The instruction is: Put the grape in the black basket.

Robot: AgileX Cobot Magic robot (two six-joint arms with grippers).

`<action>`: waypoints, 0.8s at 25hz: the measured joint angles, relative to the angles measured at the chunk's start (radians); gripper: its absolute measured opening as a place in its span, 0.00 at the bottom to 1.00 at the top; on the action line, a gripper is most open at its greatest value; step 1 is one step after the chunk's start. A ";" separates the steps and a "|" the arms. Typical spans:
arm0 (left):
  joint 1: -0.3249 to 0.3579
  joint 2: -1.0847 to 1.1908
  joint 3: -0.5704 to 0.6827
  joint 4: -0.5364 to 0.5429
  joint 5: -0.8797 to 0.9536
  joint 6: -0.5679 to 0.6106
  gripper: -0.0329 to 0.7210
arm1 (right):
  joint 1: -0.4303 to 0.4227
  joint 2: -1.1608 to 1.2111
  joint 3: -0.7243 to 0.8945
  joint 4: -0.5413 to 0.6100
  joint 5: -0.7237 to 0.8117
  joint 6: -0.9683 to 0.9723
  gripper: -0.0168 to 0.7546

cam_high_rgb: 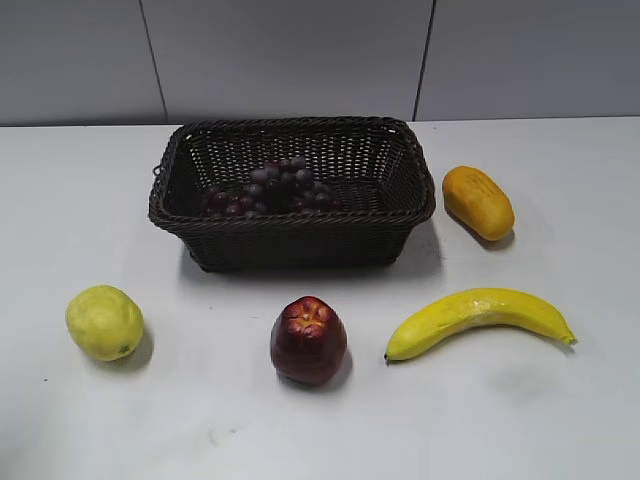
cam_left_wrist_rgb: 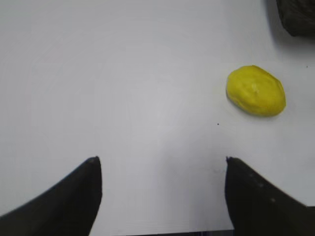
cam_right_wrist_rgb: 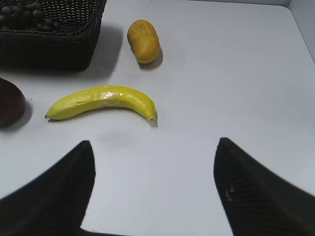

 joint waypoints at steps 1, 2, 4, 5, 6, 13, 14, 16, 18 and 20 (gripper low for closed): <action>0.000 -0.060 0.041 0.001 0.000 0.000 0.81 | 0.000 0.000 0.000 0.000 0.000 0.000 0.76; 0.000 -0.119 0.073 0.001 -0.001 0.000 0.81 | 0.000 0.000 0.000 0.000 0.000 0.000 0.76; 0.000 -0.228 0.142 0.001 -0.018 0.000 0.81 | 0.000 0.000 0.000 0.000 0.000 0.000 0.76; 0.000 -0.285 0.173 0.001 -0.025 0.000 0.81 | 0.000 0.000 0.000 0.000 0.000 0.000 0.76; 0.000 -0.341 0.197 0.003 -0.028 0.000 0.81 | 0.000 0.000 0.000 0.000 0.000 0.000 0.76; 0.000 -0.657 0.374 0.016 -0.044 0.000 0.81 | 0.000 0.000 0.000 0.000 0.000 0.000 0.76; 0.000 -0.687 0.401 0.023 -0.053 0.000 0.81 | 0.000 0.000 0.000 0.000 0.000 0.000 0.76; 0.000 -0.747 0.452 0.037 -0.068 0.000 0.81 | 0.000 0.000 0.000 0.000 0.000 0.000 0.76; 0.000 -0.782 0.496 0.041 -0.072 0.000 0.81 | 0.000 0.000 0.000 0.000 0.000 0.000 0.76; 0.000 -0.799 0.531 0.041 -0.095 0.000 0.81 | 0.000 0.000 0.000 0.000 0.000 0.000 0.76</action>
